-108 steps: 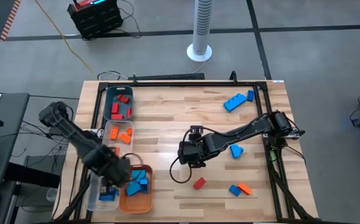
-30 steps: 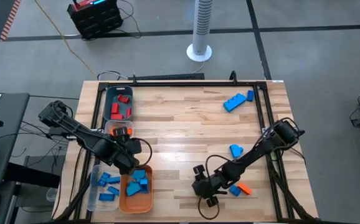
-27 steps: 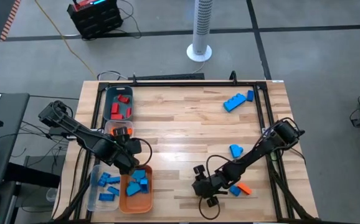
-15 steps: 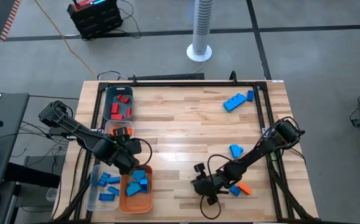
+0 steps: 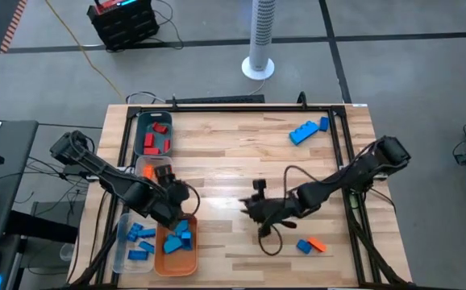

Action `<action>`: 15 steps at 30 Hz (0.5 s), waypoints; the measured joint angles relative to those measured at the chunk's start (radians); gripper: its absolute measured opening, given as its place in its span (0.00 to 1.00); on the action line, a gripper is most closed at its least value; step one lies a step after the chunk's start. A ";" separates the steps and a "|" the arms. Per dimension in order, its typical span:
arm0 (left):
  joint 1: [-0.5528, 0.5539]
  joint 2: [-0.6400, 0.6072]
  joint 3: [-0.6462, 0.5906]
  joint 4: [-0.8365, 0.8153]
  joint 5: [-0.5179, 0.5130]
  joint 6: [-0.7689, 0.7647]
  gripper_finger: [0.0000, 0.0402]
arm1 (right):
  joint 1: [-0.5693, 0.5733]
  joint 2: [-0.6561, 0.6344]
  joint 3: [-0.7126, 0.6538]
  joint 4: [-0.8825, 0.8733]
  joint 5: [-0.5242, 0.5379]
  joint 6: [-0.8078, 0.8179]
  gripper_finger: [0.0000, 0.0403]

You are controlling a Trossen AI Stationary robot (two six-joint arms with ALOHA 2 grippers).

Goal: Sort blocks
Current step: Put the red block into the blue bin

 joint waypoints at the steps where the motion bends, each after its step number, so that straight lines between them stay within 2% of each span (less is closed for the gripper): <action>1: -0.006 0.001 -0.022 0.044 -0.053 0.026 0.61 | -0.002 -0.012 0.000 0.040 0.026 -0.013 0.27; 4: -0.020 0.000 -0.100 0.228 -0.193 0.112 0.61 | 0.001 -0.035 0.000 0.183 0.087 -0.072 0.27; 8: -0.012 0.001 -0.170 0.488 -0.283 0.262 0.61 | 0.001 -0.031 0.000 0.468 0.110 -0.160 0.27; 15: 0.030 0.000 -0.187 0.946 -0.294 0.573 0.61 | -0.007 0.029 0.000 0.852 0.087 -0.359 0.27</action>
